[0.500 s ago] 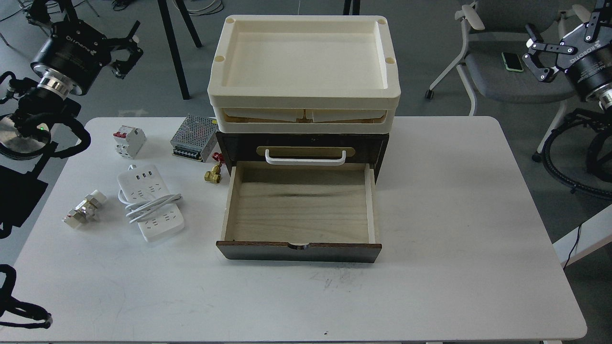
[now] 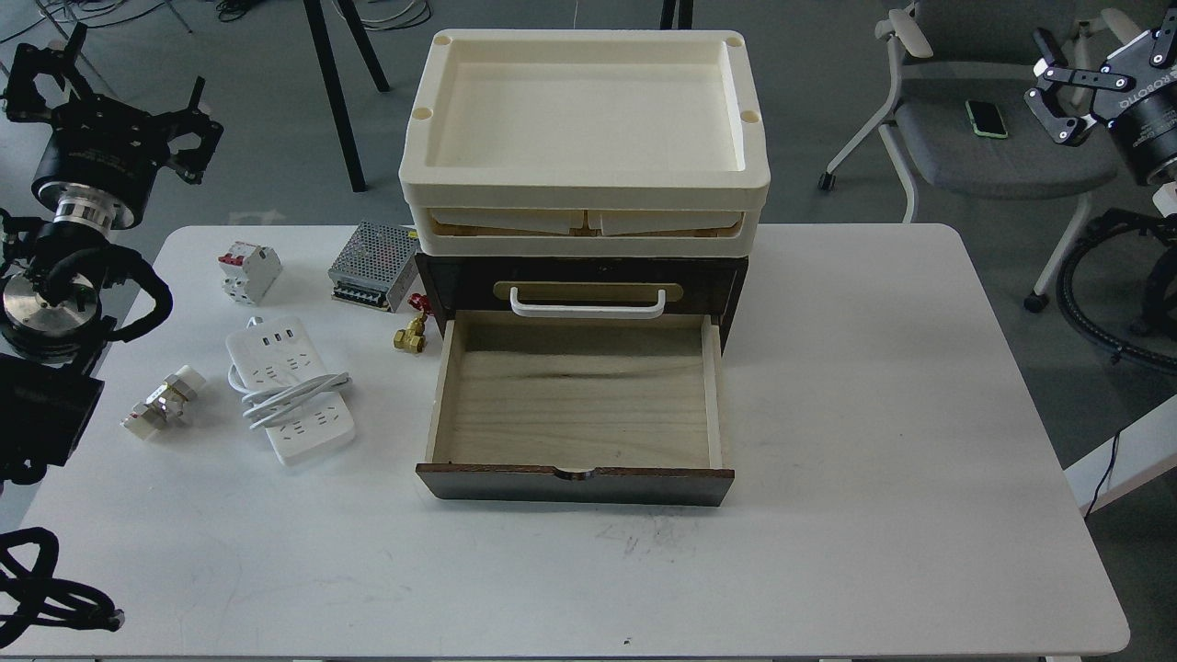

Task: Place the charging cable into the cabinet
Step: 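Move the left gripper down toward the white power strip and cable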

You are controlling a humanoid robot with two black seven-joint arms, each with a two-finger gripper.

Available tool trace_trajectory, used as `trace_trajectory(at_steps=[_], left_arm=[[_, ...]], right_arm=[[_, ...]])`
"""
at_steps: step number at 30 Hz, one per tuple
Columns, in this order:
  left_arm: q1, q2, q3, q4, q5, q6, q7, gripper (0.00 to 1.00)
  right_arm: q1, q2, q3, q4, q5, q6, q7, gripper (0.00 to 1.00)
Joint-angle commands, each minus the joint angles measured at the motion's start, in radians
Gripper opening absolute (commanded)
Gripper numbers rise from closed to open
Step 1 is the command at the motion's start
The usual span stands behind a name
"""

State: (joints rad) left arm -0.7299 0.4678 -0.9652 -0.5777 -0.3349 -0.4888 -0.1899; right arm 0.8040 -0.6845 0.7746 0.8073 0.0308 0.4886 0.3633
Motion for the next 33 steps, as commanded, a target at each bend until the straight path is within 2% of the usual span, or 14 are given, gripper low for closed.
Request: trace_trajectory(at_steps=[1,3,4,5,10,14,17,20,24,27,30,33], left_arm=[[0.003,-0.05,0.002,0.015,-0.029,0.0,-0.155,1.0],[0.004,-0.049,0.014,-0.002,-0.029,0.0,-0.235,1.0],[0.012,-0.04,0.014,-0.04,-0.029,0.0,-0.258,1.0],[0.026,-0.025,0.011,-0.089,-0.029,0.0,-0.267,1.0],[0.176,0.216,0.0,-0.482,0.101,0.0,-0.27,0.99],[0.259,0.385,-0.085,-0.652,0.394,0.0,-0.278,0.99],[0.328,0.437,-0.177,-0.717,0.706,0.0,-0.279,1.0],[0.4,0.439,-0.282,-0.783,1.108,0.0,-0.295,1.0],[0.454,0.439,-0.311,-0.921,1.664,0.0,-0.299,1.0],[0.477,0.449,-0.276,-0.965,2.068,0.0,-0.299,1.0],[0.462,0.433,-0.189,-0.944,2.446,0.0,-0.299,1.0],[0.437,0.404,-0.043,-0.865,2.517,0.0,-0.299,1.0]], right_arm=[[0.0,-0.001,0.012,0.001,0.003,0.0,0.0,1.0],[0.0,-0.001,0.014,0.001,0.012,0.0,0.0,1.0],[0.0,-0.001,0.014,0.001,0.017,0.0,0.0,1.0],[-0.002,-0.001,0.012,0.001,0.024,0.0,0.0,1.0],[-0.022,-0.001,0.014,0.001,0.031,0.0,0.002,1.0],[-0.037,-0.001,0.02,0.001,0.032,0.0,0.002,1.0],[-0.051,-0.001,0.026,0.001,0.032,0.0,0.002,1.0],[-0.06,-0.003,0.029,0.003,0.032,0.0,0.002,1.0],[-0.074,-0.01,0.041,0.004,0.032,0.0,0.002,1.0],[-0.08,-0.013,0.048,0.009,0.032,0.0,0.002,1.0],[-0.091,-0.033,0.048,0.021,0.032,0.0,0.003,1.0],[-0.101,-0.041,0.049,0.026,0.032,0.0,0.003,1.0]])
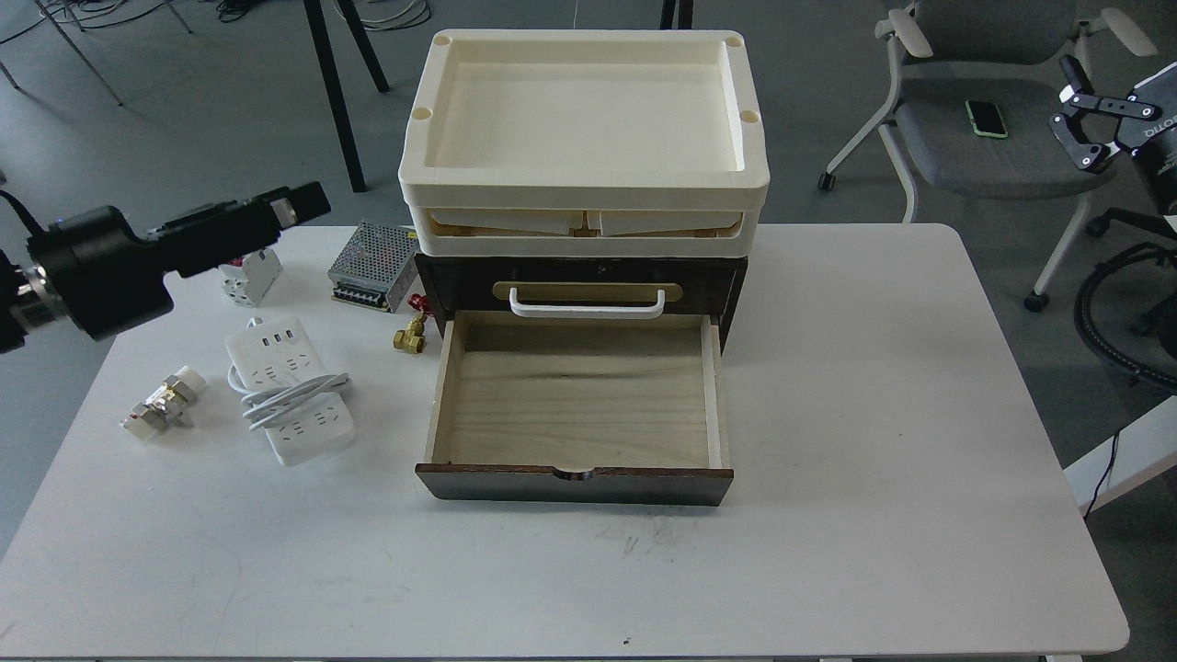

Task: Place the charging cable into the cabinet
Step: 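Move the left gripper down toward the white power strip and cable, then grasp the coiled white charging cable with the left gripper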

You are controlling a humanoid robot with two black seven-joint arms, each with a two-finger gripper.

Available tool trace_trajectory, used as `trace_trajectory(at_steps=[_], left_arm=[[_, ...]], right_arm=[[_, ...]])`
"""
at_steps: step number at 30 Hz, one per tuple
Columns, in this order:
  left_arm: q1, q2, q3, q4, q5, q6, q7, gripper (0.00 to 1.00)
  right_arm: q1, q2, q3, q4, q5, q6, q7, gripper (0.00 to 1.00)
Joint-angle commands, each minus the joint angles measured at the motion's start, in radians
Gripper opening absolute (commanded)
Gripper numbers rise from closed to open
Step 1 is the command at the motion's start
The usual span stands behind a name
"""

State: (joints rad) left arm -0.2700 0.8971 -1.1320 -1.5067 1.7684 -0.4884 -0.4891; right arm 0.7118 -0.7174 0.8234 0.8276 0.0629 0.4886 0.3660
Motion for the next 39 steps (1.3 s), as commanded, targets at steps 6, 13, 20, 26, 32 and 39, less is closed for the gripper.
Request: trace_trajectory(at_steps=[6,13,20,26,32,39], left_arm=[[-0.161,-0.069,0.368,0.271,0.413,0.0,0.0,0.99],[-0.245,-0.132,0.446,0.451,0.413,0.073,0.0,0.99],[-0.273,-0.168,0.501,0.554,0.413,0.154,0.0,0.98],[-0.273,-0.196,0.534,0.619,0.413,0.198,0.0,0.82],[-0.273,-0.195,0.535,0.629,0.413,0.228,0.0,0.68],[-0.271,-0.193,0.557,0.635,0.413,0.255,0.0,0.47]], right_arm=[[-0.021,-0.011,0.002,0.005,0.0,0.0,0.001,1.0],[-0.023,0.0,0.002,0.005,0.0,0.0,0.001,1.0],[-0.04,0.0,0.011,0.004,0.0,0.0,0.002,1.0],[-0.058,0.0,0.014,0.004,0.0,0.0,0.002,1.0],[-0.064,-0.002,0.017,0.004,0.0,0.0,0.002,1.0],[-0.069,-0.002,0.036,0.004,0.0,0.0,0.002,1.0]])
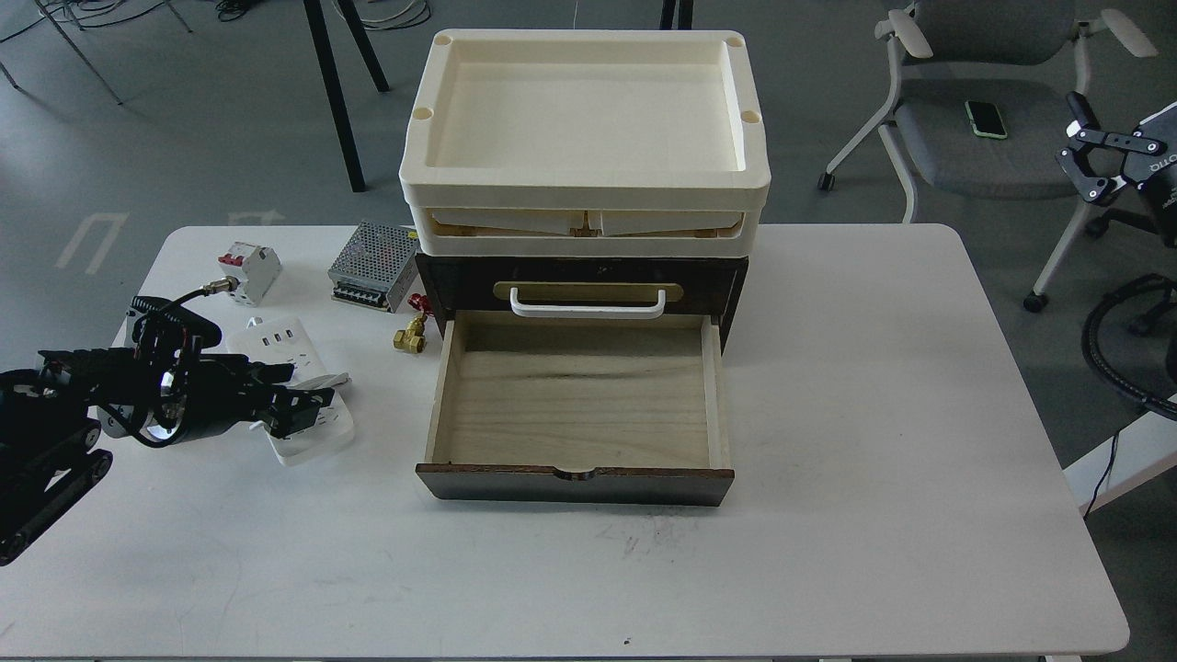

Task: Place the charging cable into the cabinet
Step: 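Grasp the coiled white charging cable with the left gripper, then lift the cable and carry it over the open drawer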

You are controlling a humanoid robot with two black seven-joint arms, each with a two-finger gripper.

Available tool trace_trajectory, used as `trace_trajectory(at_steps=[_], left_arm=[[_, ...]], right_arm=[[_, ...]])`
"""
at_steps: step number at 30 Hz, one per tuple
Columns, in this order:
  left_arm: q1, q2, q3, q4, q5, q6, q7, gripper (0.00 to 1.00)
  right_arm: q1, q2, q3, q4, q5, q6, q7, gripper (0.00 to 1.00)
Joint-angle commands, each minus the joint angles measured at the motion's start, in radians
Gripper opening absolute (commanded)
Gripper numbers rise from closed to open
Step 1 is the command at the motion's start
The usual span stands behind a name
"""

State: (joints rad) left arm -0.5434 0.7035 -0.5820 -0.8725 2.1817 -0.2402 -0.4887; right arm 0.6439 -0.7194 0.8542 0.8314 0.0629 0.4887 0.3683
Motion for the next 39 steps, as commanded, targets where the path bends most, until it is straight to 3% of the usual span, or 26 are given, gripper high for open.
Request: trace_trajectory(at_steps=[1,3,4,10,17,22,29,33,39], left_arm=[[0.002,0.001,0.007,0.001,0.0,0.007,0.0,0.39],[0.005,0.001,0.007,0.0,0.0,0.016,0.0,0.18],[0.007,-0.001,0.007,0.001,0.0,0.024,0.0,0.14],[0.003,-0.001,0.007,-0.002,0.0,0.027,0.0,0.02],[-0.004,0.034,0.004,-0.077,0.0,0.001,0.0,0.0],[-0.006,0.256,0.001,-0.392,-0.002,-0.112,0.0,0.0],[-0.004,0.461,0.001,-0.733,-0.466,-0.185,0.0,0.0],[-0.021,0.426,-0.01,-0.827,-0.638,-0.249,0.0,0.0],[-0.078,0.217,-0.01,-0.777,-0.818,-0.249,0.0,0.0]], right_arm=[[-0.001,-0.002,0.005,0.0,0.0,0.0,0.0,1.0],[-0.007,-0.002,0.005,0.0,0.0,0.0,0.0,1.0],[-0.009,-0.003,0.006,-0.001,0.0,0.0,0.0,1.0],[-0.015,-0.005,0.006,-0.001,0.0,0.0,0.0,1.0],[-0.024,-0.008,0.012,-0.001,0.0,0.0,0.0,1.0],[-0.038,-0.009,0.023,-0.001,0.0,0.0,0.0,1.0],[-0.049,-0.009,0.048,-0.001,0.0,0.0,0.0,1.0],[-0.049,-0.009,0.048,-0.001,0.0,0.0,0.0,1.0],[-0.056,-0.009,0.048,-0.003,-0.002,0.0,0.0,1.0]])
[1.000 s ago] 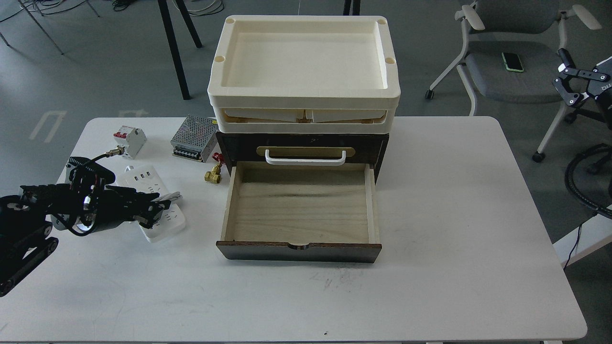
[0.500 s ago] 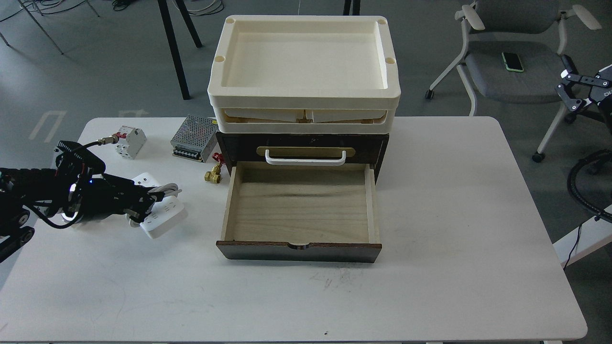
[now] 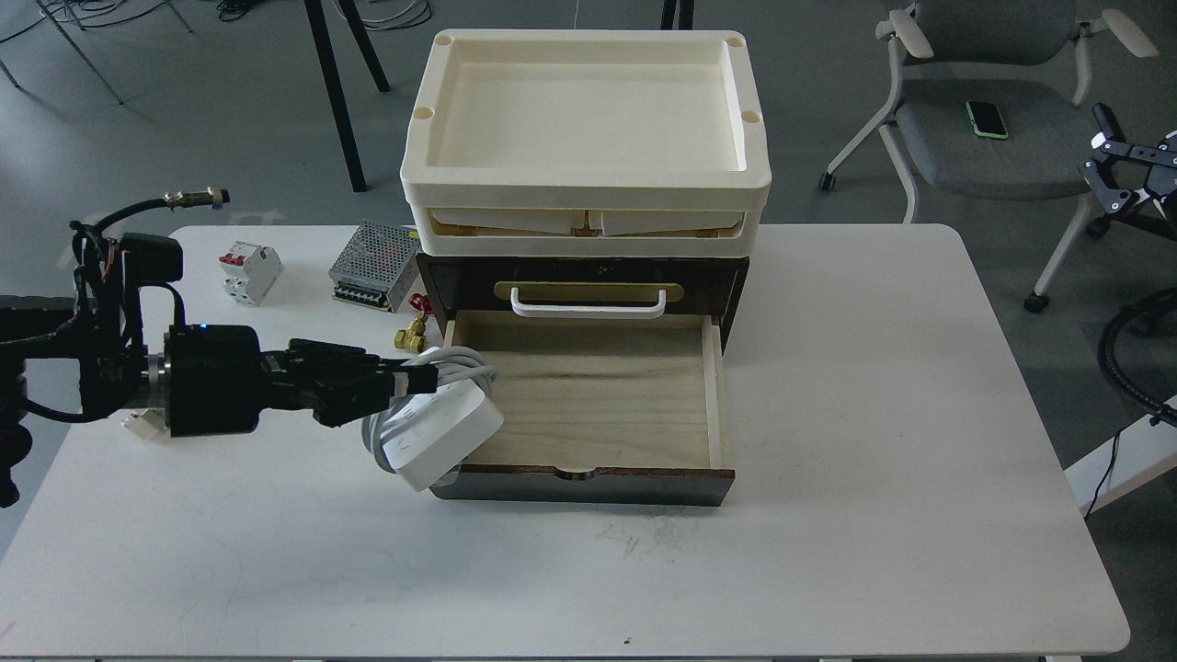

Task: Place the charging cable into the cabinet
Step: 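Lift the cable and carry it over the open drawer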

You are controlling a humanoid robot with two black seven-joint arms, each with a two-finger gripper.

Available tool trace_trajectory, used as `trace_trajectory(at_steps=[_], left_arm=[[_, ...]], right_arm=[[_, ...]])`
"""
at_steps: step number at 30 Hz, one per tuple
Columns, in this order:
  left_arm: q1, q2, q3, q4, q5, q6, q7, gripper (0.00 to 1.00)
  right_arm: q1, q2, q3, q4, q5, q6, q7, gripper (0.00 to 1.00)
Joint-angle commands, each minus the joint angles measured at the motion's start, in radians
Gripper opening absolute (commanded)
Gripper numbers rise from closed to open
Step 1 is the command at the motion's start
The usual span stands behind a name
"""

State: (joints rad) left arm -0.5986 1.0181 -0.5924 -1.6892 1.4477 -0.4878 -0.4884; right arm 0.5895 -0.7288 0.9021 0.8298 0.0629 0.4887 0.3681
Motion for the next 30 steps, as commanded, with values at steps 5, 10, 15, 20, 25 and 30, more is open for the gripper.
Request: trace_trajectory(at_steps=[5,10,15,20,25,30], left_arm=[[-0.035,-0.252,0.017,0.231,-0.092,-0.001,0.0,0.0],[-0.035,-0.311,0.075,0.359,-0.084,-0.001,0.0,0.0],[-0.036,-0.375,0.091,0.45,-0.075,-0.001,0.0,0.0],[-0.038,-0.444,0.083,0.505,-0.085,-0.001,0.0,0.0],[-0.03,-0.483,0.08,0.536,-0.089,-0.001,0.0,0.0],[-0.026,-0.524,0.086,0.572,-0.09,0.008,0.0,0.0]], right_arm=[[-0.002,0.0,0.0,-0.005,-0.002,0.0,0.0,1.0],[-0.01,0.0,0.0,-0.006,-0.002,0.0,0.0,1.0],[-0.017,0.0,0.0,-0.006,0.0,0.0,0.0,1.0],[-0.025,0.0,0.0,-0.006,0.0,0.0,0.0,1.0],[-0.031,0.0,0.0,-0.008,0.0,0.0,0.0,1.0],[-0.034,0.0,0.0,-0.009,0.0,0.0,0.0,1.0]])
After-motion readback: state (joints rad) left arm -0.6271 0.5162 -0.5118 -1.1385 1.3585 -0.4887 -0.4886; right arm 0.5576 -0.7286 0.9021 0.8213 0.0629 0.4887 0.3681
